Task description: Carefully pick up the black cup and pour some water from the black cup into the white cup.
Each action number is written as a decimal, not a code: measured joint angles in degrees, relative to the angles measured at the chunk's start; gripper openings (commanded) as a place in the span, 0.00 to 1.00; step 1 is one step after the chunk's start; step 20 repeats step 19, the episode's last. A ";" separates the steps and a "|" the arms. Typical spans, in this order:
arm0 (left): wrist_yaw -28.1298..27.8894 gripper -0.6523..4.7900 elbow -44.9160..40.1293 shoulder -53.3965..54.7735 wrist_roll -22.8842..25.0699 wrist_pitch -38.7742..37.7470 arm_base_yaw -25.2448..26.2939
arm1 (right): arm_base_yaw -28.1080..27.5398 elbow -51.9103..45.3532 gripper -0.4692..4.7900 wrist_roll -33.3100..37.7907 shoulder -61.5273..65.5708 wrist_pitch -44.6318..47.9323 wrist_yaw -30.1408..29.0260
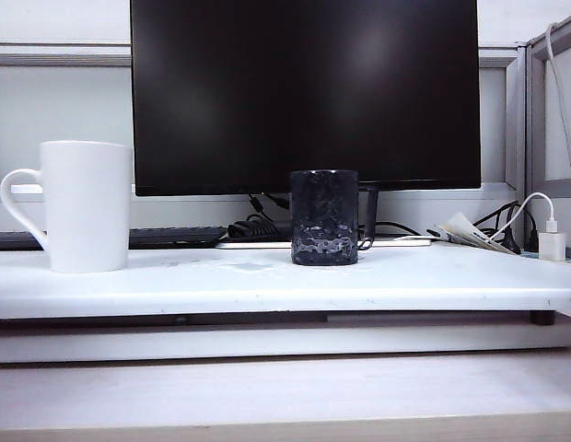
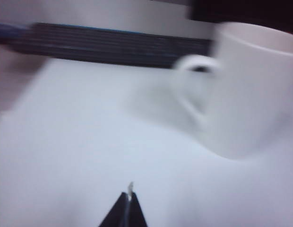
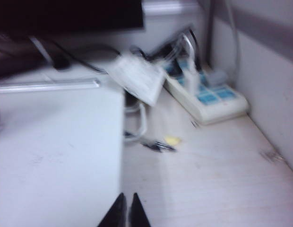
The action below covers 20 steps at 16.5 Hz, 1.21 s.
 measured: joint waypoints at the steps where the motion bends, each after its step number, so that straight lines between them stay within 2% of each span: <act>1: -0.04 0.12 -0.22 0.00 -0.02 0.31 2.21 | 0.48 0.00 0.13 0.00 0.02 0.39 0.00; 3: -0.52 0.12 -0.33 0.00 0.00 -0.33 4.13 | 2.49 0.00 0.13 0.00 0.04 0.31 -0.02; 6: -0.66 0.12 -0.33 0.00 0.00 -0.39 3.45 | 5.55 0.00 0.13 0.00 0.04 0.24 -0.07; 20: -0.28 0.12 -0.33 0.00 0.00 -0.42 3.48 | 5.55 0.00 0.13 0.00 0.04 0.13 -0.07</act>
